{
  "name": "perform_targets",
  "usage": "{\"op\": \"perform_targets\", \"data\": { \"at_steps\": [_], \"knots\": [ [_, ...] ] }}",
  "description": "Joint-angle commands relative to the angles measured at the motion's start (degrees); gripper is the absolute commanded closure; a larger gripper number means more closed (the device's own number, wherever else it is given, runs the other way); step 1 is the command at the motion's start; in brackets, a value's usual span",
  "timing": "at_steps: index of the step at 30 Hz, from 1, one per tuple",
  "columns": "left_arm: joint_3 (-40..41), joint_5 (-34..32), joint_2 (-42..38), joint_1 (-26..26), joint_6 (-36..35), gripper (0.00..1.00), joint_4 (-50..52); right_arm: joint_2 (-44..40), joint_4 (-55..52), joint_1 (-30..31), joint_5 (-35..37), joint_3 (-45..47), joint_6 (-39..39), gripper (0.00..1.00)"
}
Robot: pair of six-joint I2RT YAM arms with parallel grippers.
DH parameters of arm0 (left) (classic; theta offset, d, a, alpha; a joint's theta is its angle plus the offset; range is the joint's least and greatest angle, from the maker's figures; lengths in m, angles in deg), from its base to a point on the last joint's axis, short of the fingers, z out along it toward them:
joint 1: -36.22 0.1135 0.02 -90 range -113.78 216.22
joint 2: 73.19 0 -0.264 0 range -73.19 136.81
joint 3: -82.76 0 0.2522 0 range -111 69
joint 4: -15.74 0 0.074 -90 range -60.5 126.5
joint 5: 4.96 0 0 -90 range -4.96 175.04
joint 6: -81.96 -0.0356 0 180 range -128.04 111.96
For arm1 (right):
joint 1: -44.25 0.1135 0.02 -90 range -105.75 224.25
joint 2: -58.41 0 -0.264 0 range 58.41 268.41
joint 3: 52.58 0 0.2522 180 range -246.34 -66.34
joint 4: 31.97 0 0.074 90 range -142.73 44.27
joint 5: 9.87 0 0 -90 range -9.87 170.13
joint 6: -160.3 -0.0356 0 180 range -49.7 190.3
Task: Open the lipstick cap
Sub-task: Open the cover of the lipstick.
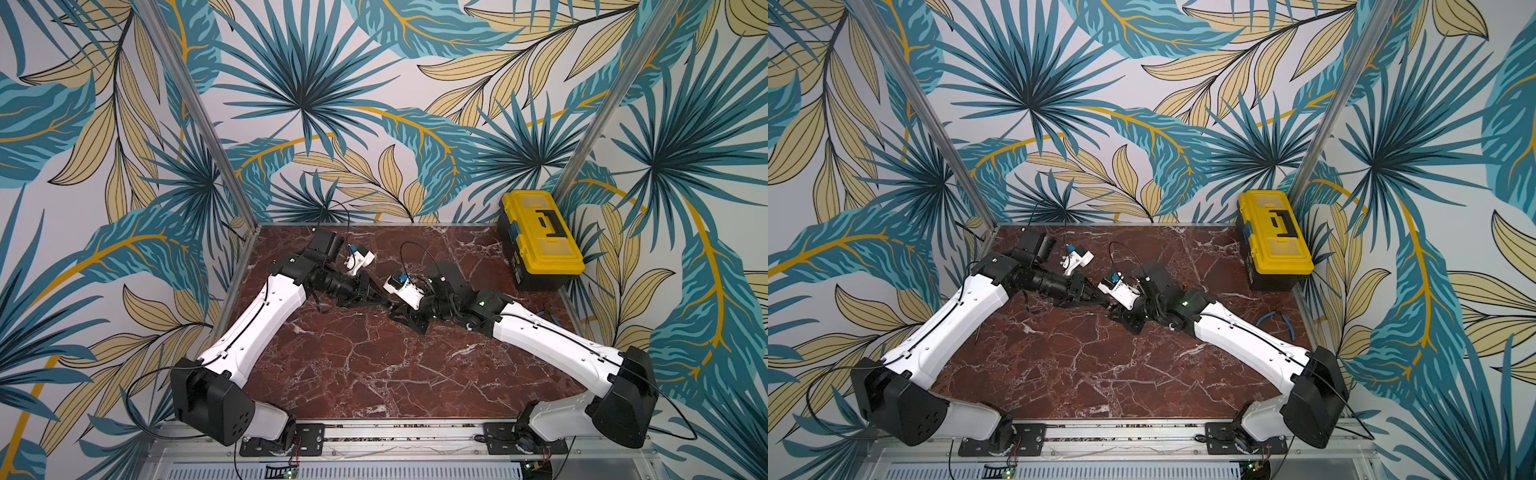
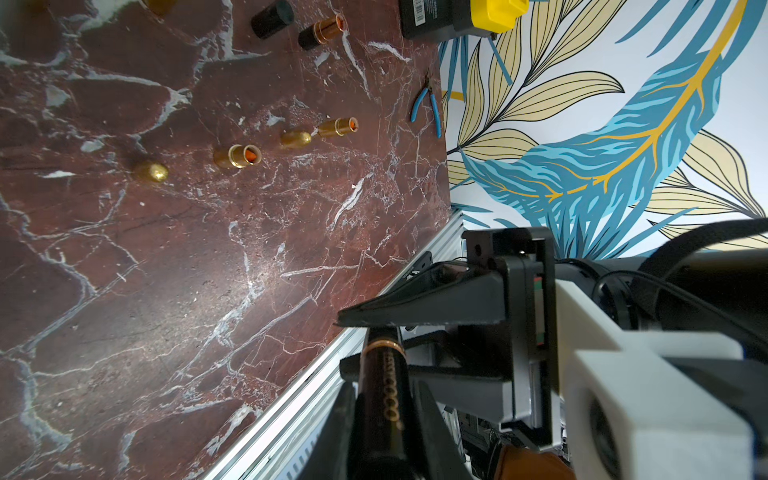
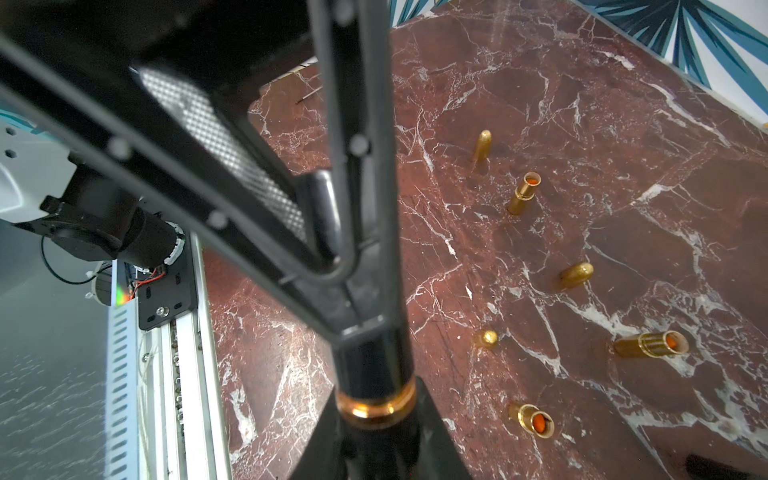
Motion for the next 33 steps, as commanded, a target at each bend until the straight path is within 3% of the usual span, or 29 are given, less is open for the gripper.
{"op": "perform_targets", "data": {
  "at_steps": [1,22,24,27,33],
  "knots": [
    [-1.35,0.14,0.87,0.74,-1.44,0.97,1.12,-0.05,-0.51,-0.32,0.57,-0.40,-0.18,0.88],
    [-5.99,0.48,2.62,9.61,-9.54,1.00,7.69,-4.65,-2.76,-0.24,8.30,5.74,-1.34,0.94],
    [-5.71,-4.32,2.59,9.76,-9.74,1.00,8.20,-4.82,-2.33,-0.26,8.07,5.67,-1.76,0.94],
    [-4.37,-18.51,3.03,9.14,-9.15,1.00,8.60,-5.29,-1.41,-0.24,7.48,5.24,-2.65,0.94],
    [-2.76,-40.49,7.79,3.67,-6.32,1.00,8.44,-5.78,2.17,-0.24,7.12,4.90,-3.96,0.93]
  ]
}}
